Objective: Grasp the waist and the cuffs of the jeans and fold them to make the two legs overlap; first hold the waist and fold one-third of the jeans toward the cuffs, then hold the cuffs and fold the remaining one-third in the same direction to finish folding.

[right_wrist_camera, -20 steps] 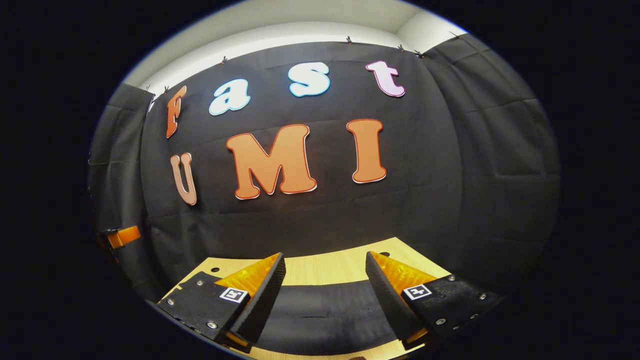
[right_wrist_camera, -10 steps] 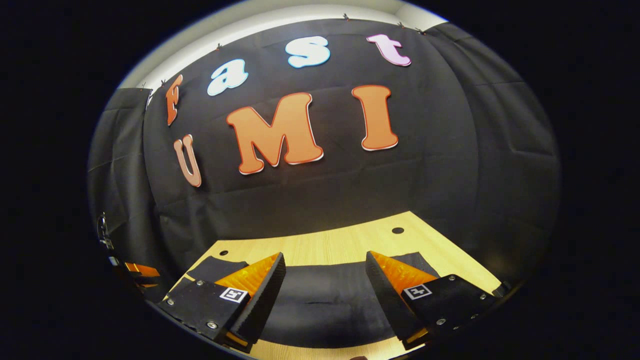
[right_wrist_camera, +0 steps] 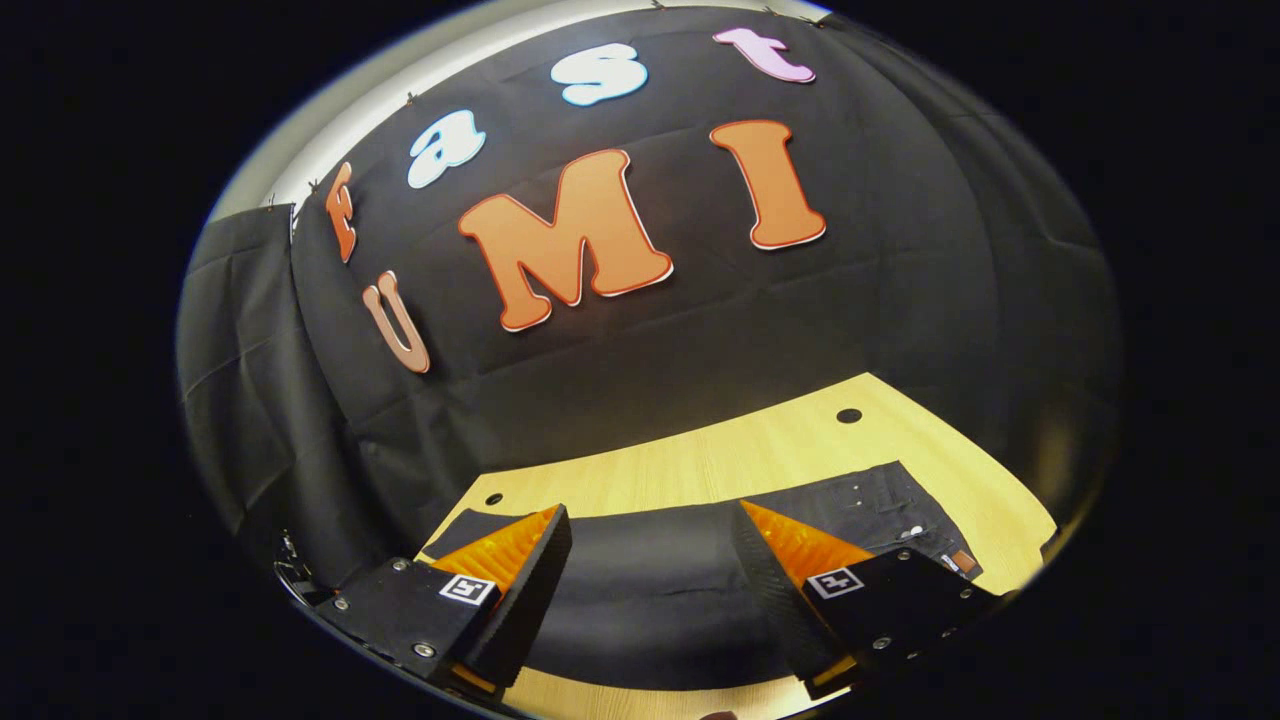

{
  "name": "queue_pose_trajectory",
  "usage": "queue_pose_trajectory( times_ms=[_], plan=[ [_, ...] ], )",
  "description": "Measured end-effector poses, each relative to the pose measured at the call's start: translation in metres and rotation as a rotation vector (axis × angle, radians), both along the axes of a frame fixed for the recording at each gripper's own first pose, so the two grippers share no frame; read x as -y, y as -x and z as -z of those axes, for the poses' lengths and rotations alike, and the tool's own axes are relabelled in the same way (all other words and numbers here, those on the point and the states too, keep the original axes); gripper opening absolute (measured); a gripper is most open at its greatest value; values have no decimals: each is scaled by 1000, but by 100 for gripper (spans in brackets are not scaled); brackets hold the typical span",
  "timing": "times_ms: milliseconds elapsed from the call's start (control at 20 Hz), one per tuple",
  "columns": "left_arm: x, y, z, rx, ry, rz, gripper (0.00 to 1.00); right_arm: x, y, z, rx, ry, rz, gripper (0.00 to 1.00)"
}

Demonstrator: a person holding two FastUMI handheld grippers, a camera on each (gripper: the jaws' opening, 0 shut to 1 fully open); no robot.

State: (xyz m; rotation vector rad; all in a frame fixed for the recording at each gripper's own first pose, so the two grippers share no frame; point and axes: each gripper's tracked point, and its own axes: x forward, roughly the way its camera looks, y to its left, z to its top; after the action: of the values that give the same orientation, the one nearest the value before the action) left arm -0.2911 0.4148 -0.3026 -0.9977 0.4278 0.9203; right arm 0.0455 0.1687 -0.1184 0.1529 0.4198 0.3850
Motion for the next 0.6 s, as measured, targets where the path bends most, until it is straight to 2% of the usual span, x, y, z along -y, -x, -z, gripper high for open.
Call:
queue_pose_trajectory(
  times_ms=[150,300,500,600],
  plan=[
    [-16,5,21,20,75,-88,98,0,-1,7,-38,-7,-2,97],
    [-30,0,25,15,82,-105,98,12,-3,13,-65,-17,19,97],
    [-43,-5,43,-72,112,-129,96,34,-13,17,-92,-23,74,97],
    [-49,-10,42,-53,111,-147,95,41,-17,17,-104,-49,101,97]
  ],
)
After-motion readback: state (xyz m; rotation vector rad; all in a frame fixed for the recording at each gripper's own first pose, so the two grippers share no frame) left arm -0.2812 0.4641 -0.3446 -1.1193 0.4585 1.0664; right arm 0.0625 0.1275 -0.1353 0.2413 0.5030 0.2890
